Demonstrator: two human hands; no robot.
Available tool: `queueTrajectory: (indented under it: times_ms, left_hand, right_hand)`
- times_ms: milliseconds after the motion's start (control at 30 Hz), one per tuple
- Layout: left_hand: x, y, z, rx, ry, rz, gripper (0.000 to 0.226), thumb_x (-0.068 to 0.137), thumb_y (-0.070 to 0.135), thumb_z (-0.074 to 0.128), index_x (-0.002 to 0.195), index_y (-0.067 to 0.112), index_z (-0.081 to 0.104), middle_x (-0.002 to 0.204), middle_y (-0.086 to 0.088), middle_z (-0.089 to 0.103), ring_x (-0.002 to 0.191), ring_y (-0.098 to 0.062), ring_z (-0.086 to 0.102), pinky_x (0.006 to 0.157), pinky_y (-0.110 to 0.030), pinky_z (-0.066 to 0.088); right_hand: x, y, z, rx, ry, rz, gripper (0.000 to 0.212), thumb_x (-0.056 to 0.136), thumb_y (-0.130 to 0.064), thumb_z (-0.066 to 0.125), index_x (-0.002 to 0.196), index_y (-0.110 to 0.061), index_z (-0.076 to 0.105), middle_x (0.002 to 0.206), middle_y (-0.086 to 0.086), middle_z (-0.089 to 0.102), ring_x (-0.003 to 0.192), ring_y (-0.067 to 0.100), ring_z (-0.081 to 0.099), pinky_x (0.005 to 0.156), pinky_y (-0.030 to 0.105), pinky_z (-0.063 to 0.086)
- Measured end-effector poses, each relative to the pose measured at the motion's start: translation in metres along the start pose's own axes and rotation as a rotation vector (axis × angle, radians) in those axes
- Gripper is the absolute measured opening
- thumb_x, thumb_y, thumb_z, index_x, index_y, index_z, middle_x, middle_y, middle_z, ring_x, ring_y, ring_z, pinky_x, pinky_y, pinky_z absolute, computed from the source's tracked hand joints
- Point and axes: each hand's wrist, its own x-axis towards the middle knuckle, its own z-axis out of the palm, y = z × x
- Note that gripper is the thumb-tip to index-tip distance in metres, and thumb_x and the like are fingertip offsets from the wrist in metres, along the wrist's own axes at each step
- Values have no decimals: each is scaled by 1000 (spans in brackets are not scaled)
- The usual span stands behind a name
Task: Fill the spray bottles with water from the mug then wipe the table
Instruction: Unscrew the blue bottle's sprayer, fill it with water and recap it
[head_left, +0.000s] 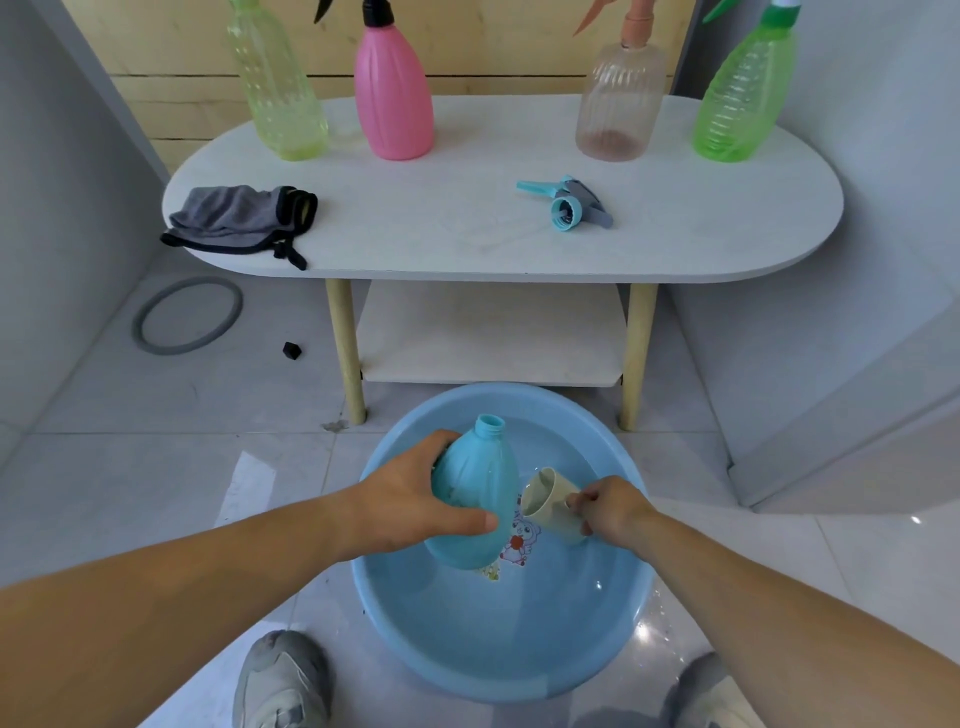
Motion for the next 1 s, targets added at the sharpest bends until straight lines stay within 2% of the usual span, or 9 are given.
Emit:
queueTrajectory:
  times_ms: [100, 233, 300, 367, 533, 633, 767, 933, 1000]
  left_hand:
    - [0, 2, -1, 8, 0, 1, 72, 76, 31, 91, 133, 36, 48, 119, 9, 67, 108, -11, 69, 94, -37, 61]
    - [-1, 3, -2, -1, 5, 8, 74, 73, 35, 92, 132, 37, 48, 118, 10, 68, 107, -10, 69, 93, -37, 61]
    - [-2, 4, -4, -16, 13, 17, 80, 63, 44, 93, 130, 39, 49, 117, 9, 69, 106, -11, 70, 93, -39, 62]
    - [-5, 6, -6, -39, 27, 28, 85, 54, 51, 91, 127, 40, 51, 117, 9, 70, 106, -12, 71, 92, -40, 62]
    - [-13, 17, -13, -125, 71, 65, 70, 73, 27, 94, 127, 39, 51, 118, 6, 70, 106, -13, 71, 91, -40, 62]
    - [-21, 26, -22, -111, 92, 107, 68, 76, 27, 91, 129, 41, 50, 119, 8, 69, 105, -9, 71, 91, -36, 62]
    - [-37, 37, -38, -65, 91, 151, 78, 74, 29, 93, 136, 41, 47, 120, 7, 68, 107, -11, 70, 92, -38, 62]
    - [-60, 47, -46, -97, 130, 176, 79, 79, 17, 89, 140, 41, 45, 124, 1, 65, 109, -18, 69, 88, -40, 63]
    - [-68, 49, -46, -100, 139, 181, 79, 80, 14, 87, 140, 40, 43, 124, -1, 63, 109, -21, 69, 85, -43, 64]
  right_hand:
    - [1, 0, 1, 22, 0, 1, 30, 99, -30, 54, 83, -9, 69, 84, 10, 72, 65, 15, 56, 59, 24, 43]
    - [1, 5, 3, 81, 11, -8, 36, 96, -30, 59, 79, -3, 74, 81, 13, 72, 66, 18, 56, 68, 30, 48]
    - [0, 6, 1, 180, 5, -25, 37, 94, -29, 62, 79, 1, 74, 78, 16, 71, 67, 20, 57, 75, 37, 54]
    - [-6, 3, -3, 299, -11, -67, 34, 93, -29, 65, 82, 2, 75, 75, 11, 71, 69, 19, 60, 75, 34, 55]
    - [-30, -11, -17, 496, -46, -199, 29, 89, -28, 71, 76, -3, 74, 69, 5, 69, 69, 16, 64, 85, 34, 59]
    - [-52, -29, -35, 602, -71, -258, 25, 91, -22, 70, 82, 2, 74, 73, 7, 67, 70, 16, 62, 89, 35, 58]
    - [-88, -52, -67, 619, -50, -368, 22, 95, -16, 63, 89, 2, 73, 77, 9, 69, 70, 15, 64, 80, 24, 59]
    - [-134, -71, -102, 619, 41, -491, 21, 95, -15, 62, 83, -2, 73, 72, 10, 68, 72, 20, 63, 77, 27, 57]
    - [-152, -77, -114, 618, 80, -544, 21, 95, -15, 62, 83, -2, 74, 74, 12, 70, 77, 22, 64, 85, 34, 56]
